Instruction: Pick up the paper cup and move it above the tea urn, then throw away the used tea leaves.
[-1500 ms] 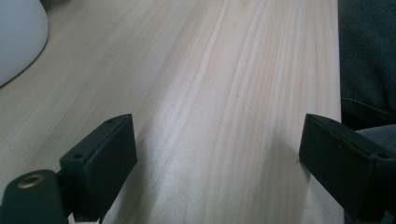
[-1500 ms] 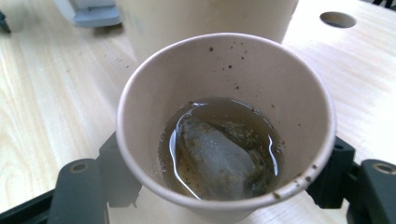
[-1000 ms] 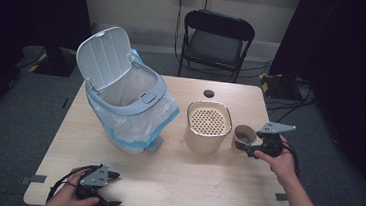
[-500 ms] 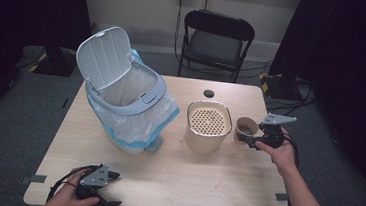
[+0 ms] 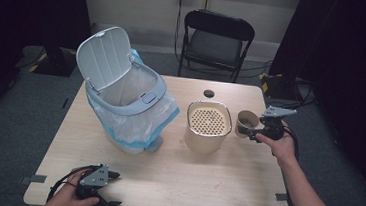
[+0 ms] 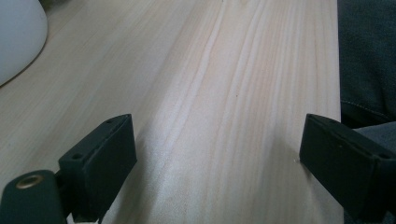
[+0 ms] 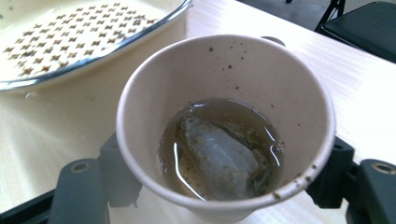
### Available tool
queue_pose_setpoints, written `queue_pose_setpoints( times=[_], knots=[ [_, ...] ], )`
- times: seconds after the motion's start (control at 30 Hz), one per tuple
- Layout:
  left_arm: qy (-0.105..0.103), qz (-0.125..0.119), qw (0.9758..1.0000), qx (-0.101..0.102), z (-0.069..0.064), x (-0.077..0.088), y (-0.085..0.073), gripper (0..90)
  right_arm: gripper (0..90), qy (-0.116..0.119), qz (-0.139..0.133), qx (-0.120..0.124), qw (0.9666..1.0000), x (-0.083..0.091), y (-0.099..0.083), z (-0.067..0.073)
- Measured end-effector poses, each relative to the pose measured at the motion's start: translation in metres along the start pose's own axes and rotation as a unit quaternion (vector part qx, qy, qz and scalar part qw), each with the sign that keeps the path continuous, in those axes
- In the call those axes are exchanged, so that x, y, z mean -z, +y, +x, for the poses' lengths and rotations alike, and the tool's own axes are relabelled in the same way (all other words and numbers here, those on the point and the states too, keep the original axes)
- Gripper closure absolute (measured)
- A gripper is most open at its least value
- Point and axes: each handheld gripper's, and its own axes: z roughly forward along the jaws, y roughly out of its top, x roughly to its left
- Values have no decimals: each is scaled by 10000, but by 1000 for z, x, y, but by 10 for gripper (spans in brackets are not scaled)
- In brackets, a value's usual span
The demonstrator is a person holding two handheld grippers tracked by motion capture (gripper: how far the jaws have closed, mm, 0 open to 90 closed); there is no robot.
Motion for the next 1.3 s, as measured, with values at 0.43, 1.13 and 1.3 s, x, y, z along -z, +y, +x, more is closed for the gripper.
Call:
queue_pose_setpoints(
  times=[0.43, 1.13, 1.3],
  knots=[
    [-17, -3, 10000, -2, 0, 0, 0, 102, 278, -32, -20, -3, 10000, -7, 23, -10],
    [-8, -13, 10000, -6, 0, 0, 0, 102, 283, -42, 17, 68, 10000, -11, 59, -29],
    [9, -12, 10000, -24, 0, 0, 0, 102, 284, -46, -14, 120, 9999, -12, 67, -31]
  ],
)
